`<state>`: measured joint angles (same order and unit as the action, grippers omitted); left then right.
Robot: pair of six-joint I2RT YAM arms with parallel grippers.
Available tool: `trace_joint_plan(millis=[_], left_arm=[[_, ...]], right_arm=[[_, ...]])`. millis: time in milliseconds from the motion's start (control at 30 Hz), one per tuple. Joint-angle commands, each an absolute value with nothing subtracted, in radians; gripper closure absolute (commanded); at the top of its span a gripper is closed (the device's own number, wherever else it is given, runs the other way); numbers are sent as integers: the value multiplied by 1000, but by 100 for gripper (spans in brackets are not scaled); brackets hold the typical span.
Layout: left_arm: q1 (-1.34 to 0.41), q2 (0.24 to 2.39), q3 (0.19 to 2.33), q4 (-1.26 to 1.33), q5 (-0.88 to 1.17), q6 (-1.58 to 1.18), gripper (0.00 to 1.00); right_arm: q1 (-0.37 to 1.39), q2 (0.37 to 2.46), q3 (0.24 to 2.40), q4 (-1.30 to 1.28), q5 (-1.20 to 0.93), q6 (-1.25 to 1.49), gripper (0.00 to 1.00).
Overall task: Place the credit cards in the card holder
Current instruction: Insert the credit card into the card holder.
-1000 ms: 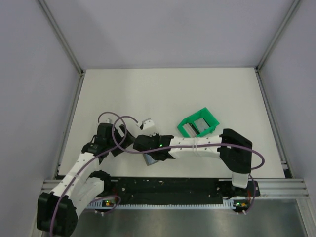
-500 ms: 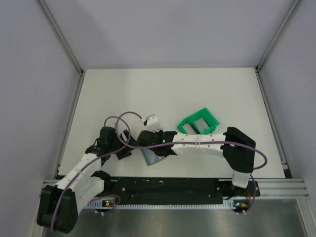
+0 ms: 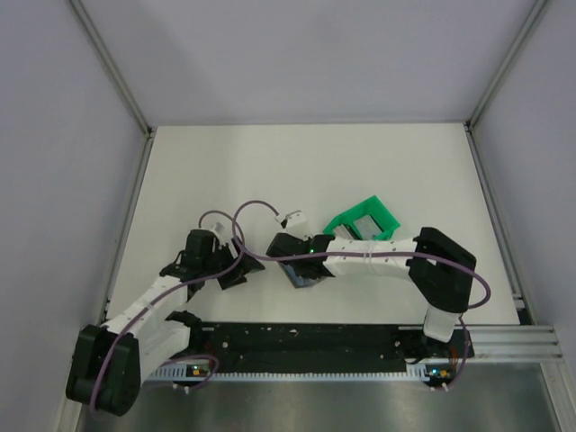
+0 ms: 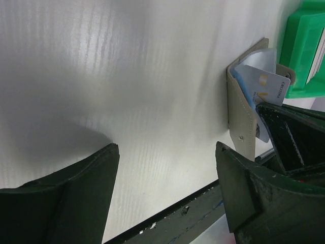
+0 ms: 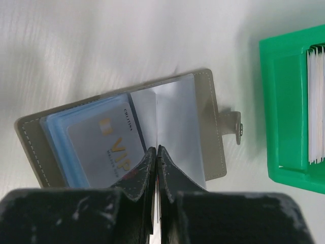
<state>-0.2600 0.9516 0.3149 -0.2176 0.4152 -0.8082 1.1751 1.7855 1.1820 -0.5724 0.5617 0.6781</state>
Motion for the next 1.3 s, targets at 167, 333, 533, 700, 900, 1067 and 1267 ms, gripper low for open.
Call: trace_joint_plan(millis=[167,333,533,700,900,1067,1267], left_arm=[[-374,994,333,-69,448,-842,20],[-466,1048,359,83,456,-942,20],[-541,1120,374,170,420,-1006,23],[-554,1097,341,221,390,-1049,48],[-554,1118,348,219,382,-1035,60],[-560,1143,359,212,373,-1020,71],[-561,1163,406,126,345,-964,99]], right_arm=[[1094,1718,1097,-516,396,704,100],[1091,1710,1081,-477,347,709,100],[1075,1712,1069,-469,325,719,100],[1057,1698,1040,-448,298,724,100],[1040,1671,1003,-402,259,727,100],[1026,1654,985,-380,232,729,100],[1017,1646,977,-368,207,730,100]])
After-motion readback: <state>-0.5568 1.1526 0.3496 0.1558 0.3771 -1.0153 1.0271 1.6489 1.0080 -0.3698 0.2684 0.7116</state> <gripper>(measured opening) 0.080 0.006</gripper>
